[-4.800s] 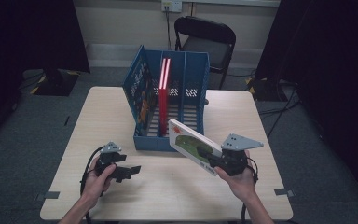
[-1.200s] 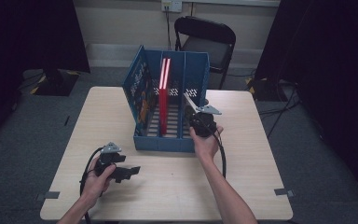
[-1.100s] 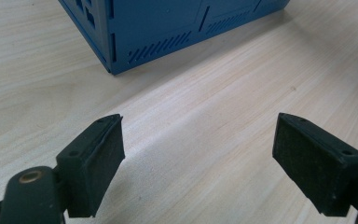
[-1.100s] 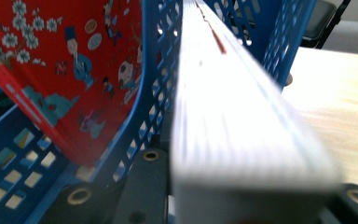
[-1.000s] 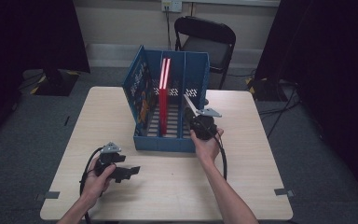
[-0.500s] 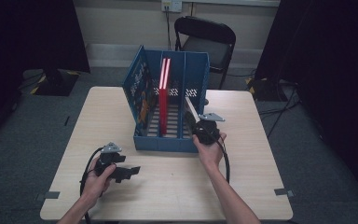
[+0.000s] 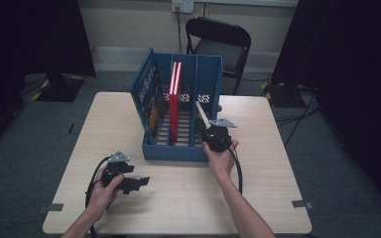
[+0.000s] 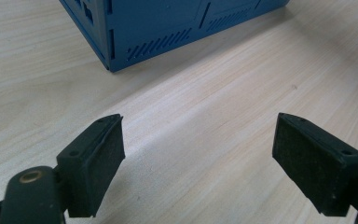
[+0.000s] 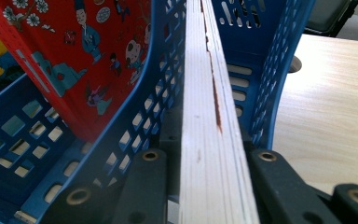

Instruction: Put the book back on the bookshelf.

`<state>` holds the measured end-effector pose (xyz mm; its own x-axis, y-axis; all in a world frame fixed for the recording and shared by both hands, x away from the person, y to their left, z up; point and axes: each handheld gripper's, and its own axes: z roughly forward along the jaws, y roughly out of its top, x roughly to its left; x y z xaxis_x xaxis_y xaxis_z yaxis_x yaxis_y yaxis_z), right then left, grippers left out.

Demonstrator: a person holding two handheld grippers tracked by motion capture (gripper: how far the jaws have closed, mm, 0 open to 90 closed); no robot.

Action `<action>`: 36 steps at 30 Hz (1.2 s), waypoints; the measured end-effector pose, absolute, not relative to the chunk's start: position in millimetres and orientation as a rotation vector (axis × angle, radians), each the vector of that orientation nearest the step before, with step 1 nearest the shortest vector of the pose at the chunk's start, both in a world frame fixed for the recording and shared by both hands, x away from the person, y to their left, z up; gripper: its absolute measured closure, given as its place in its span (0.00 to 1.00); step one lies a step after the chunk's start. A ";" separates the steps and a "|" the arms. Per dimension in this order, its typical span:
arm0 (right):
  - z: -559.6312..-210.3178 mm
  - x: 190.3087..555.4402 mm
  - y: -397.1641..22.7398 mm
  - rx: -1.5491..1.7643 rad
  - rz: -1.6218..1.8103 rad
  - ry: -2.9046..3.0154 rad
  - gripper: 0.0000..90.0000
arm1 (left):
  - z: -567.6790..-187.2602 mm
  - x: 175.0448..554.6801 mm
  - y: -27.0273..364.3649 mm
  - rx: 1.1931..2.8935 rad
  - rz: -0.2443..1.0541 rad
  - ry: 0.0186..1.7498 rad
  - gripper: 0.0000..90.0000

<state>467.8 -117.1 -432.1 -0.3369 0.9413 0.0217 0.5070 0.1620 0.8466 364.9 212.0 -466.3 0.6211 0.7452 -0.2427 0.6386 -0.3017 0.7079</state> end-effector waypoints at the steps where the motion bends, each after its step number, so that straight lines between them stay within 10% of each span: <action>1: -432.0 467.8 -117.1 1.367 1.079 1.922 0.83 | -466.4 365.1 212.2 2.031 0.166 1.087 0.18; 36: -429.7 429.6 -131.3 1.304 1.111 1.961 0.80 | -466.7 365.5 211.9 2.027 0.166 1.092 0.18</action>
<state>429.6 -131.3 -429.7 -0.3929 0.9195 0.0116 0.4826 0.1955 0.8537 365.5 211.9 -466.7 0.6172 0.7478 -0.2446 0.6413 -0.2981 0.7070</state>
